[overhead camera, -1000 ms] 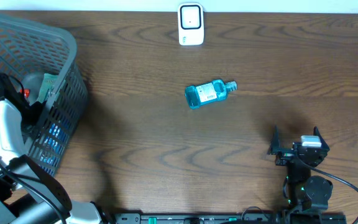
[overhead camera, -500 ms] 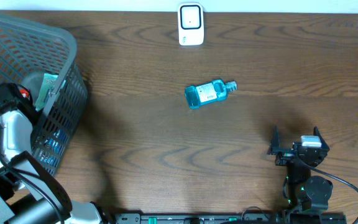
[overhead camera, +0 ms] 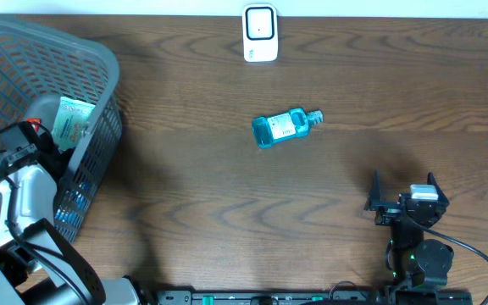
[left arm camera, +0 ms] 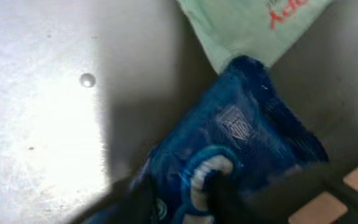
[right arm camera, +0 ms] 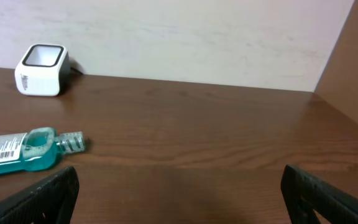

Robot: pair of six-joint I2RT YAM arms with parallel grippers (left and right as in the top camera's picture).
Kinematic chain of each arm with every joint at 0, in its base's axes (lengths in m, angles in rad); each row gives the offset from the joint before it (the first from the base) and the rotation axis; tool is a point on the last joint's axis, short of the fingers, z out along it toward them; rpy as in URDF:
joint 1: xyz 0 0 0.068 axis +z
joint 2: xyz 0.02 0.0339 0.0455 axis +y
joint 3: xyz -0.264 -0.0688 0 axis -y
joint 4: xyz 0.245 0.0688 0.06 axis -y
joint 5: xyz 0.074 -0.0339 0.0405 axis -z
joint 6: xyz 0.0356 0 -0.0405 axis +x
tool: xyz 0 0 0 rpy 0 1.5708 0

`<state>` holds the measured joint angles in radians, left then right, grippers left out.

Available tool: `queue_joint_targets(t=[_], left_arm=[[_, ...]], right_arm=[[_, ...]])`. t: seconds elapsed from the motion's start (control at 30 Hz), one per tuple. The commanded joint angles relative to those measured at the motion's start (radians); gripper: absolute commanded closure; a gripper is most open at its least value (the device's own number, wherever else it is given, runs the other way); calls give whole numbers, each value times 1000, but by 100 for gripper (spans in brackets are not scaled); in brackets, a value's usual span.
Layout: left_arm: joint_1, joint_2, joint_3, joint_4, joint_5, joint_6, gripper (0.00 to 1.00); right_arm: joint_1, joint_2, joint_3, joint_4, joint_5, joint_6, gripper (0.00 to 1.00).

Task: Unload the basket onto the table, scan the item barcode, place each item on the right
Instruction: 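Return the left gripper to the basket and grasp the blue Oreo pack, then carry the Oreo pack out and drop it beside the mouthwash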

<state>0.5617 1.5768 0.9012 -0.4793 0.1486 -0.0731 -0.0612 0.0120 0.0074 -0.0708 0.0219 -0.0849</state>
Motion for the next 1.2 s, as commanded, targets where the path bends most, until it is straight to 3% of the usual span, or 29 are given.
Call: queue_joint_targets(t=[0.0,0.23,0.53,0.97,1.03,1.17], left_arm=[[10,69,-83,-15,-105,17,92],[10,50,14,-59,-108,17,93],[10,-53,320,-244,-116,17,93],[9,-346,515,-269,-112,8,93],[9,-411,540,-269,-56,9,93],[2,-542,556,-258,217,9,93]], right_arm=[[9,-5,-2,-3,2,-6,1],[9,-5,-2,-3,2,-6,1],[9,-5,-2,-3,2,-6,1],[9,-5,-2,-3,2,-6,1],[9,-5,-2,-3,2,-6,1],[9,-5,-2,-3,2,-6,1]])
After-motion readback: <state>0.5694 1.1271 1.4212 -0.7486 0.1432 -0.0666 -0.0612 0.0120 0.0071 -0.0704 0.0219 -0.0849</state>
